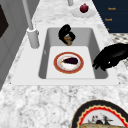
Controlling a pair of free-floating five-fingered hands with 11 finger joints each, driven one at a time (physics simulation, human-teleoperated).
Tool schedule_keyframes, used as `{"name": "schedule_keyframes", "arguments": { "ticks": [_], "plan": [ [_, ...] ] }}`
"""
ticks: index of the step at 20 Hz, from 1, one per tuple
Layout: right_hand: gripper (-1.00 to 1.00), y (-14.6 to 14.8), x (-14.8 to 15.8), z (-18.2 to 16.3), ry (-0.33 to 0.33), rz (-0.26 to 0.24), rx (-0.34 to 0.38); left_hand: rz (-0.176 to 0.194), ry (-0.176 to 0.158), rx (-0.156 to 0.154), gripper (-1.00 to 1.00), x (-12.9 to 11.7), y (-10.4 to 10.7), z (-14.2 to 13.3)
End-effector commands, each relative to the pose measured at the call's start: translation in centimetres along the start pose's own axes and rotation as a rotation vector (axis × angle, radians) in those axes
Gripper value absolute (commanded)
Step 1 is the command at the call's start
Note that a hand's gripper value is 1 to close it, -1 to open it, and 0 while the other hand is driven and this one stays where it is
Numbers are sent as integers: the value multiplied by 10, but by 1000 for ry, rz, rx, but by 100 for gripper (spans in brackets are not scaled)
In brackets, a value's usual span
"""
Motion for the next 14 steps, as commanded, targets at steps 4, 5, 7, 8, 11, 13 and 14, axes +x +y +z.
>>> {"name": "schedule_keyframes", "arguments": {
  "ticks": [4,5,7,8,11,13,14],
  "plan": [
    [100,-14,-19,45,-14,10,-20,0,0,0,0,0,0,0],
    [100,-17,-22,50,-15,13,-26,0,0,0,0,0,0,0],
    [100,-21,-28,61,-16,10,-27,0,0,0,0,0,0,0],
    [100,-22,-33,66,-16,5,-28,0,0,0,0,0,0,0],
    [100,-27,-45,80,-26,5,-30,0,0,0,0,0,0,0],
    [100,-29,-53,88,-33,8,-30,0,0,0,0,0,0,0],
    [100,-31,-57,92,-36,9,-30,0,0,0,0,0,0,0]
  ]
}}
